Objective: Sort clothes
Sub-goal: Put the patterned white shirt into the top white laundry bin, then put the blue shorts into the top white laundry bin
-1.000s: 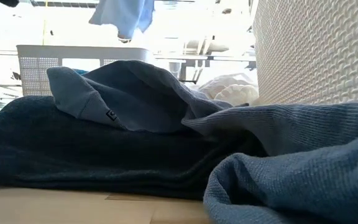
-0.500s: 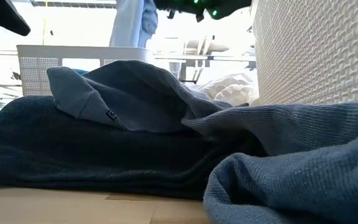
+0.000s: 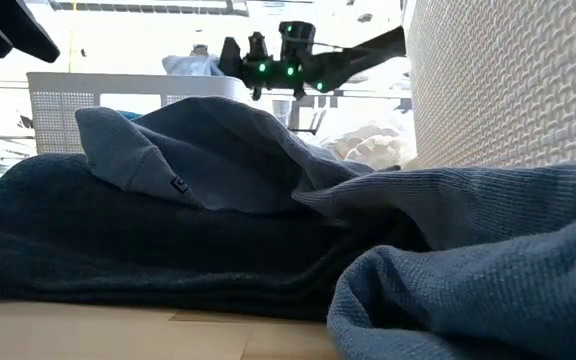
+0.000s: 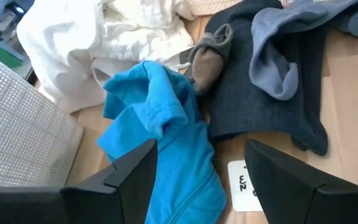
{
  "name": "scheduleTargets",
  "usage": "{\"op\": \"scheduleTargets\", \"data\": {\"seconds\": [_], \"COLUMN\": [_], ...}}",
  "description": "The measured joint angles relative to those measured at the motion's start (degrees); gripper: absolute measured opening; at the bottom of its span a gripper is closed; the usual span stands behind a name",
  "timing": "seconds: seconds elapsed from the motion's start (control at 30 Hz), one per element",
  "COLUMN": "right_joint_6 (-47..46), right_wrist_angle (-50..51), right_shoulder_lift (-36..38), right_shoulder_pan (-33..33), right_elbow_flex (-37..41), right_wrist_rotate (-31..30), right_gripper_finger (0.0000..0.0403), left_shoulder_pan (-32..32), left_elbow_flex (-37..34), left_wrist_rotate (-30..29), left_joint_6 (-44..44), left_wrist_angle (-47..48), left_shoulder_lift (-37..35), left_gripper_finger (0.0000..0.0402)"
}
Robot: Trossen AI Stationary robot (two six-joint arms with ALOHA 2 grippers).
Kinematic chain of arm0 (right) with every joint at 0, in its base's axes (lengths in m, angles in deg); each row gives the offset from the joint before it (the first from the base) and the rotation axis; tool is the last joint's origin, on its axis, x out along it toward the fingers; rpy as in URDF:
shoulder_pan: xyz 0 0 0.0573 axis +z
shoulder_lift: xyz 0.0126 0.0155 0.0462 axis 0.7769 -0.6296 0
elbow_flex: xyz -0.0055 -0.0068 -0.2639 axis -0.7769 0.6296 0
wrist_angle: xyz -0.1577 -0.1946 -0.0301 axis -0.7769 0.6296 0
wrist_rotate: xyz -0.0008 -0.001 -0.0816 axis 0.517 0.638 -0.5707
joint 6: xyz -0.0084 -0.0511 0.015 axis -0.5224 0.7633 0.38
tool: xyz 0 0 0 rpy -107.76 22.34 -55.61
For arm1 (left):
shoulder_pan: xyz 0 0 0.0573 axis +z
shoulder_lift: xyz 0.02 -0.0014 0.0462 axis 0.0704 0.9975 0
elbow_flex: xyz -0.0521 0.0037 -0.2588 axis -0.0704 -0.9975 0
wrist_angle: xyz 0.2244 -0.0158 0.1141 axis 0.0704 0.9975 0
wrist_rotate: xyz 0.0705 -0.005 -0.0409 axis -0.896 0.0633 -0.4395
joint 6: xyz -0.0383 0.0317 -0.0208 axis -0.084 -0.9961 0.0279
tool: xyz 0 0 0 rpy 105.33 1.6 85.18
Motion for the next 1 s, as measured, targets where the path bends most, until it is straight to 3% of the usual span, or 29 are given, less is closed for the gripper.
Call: {"op": "scheduleTargets", "data": {"seconds": [0.3,0.57,1.0], "right_joint_6": [-3.2,-5.4,-8.3], "right_wrist_angle": [6.0,12.1,16.0], "right_shoulder_lift": [-1.6,-1.6,-0.5], "right_shoulder_pan": [-0.8,-0.8,0.7], "right_elbow_flex": [-0.3,-0.3,-0.4], "right_wrist_rotate": [0.0,-3.3,-5.6], "right_gripper_finger": [0.0026,0.0064,0.0238], "left_shoulder_pan": [0.0,0.0,0.0], "left_elbow_flex": [0.0,0.0,0.0], "left_wrist_rotate": [0.1,0.1,1.3], "left_joint_6": [1.0,1.9,3.2], "left_wrist_angle": [0.0,0.0,0.0], "left_shoulder_lift": [0.0,0.0,0.0], "left_gripper_finger": [0.0235,0.0235,0.0235]}}
